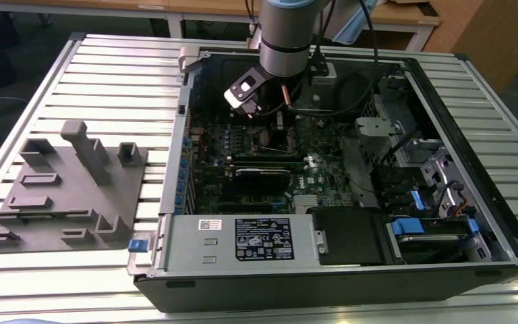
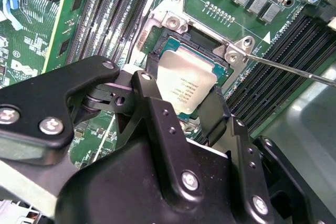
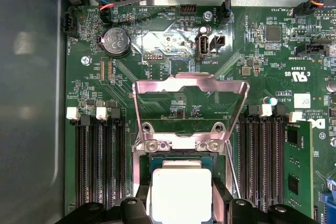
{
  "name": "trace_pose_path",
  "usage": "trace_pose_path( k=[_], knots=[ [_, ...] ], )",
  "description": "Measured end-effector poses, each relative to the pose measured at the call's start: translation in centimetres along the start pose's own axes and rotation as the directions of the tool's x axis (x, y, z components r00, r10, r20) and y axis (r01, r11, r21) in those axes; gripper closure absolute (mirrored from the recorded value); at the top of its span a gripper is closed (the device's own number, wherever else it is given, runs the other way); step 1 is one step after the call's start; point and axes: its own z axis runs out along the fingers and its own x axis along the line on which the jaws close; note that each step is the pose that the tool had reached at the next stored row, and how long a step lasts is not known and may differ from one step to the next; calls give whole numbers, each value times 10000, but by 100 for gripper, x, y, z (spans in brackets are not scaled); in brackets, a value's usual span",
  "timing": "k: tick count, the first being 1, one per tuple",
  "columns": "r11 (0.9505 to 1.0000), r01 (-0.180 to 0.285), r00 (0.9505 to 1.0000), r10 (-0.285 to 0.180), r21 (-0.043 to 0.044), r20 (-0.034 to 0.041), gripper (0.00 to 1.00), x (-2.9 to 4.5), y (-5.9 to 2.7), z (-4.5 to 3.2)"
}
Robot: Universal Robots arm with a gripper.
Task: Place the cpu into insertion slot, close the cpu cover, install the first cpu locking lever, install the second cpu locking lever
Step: 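Place the cpu into insertion slot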
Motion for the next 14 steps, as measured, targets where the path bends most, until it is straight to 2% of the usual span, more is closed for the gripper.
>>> trace_pose_path(
  k=[8,14],
  knots=[
    [10000,-6,9997,6,6,-247,46,-21,1,-18],
    [10000,-7,9997,7,6,-261,46,-43,2,-17]
  ],
)
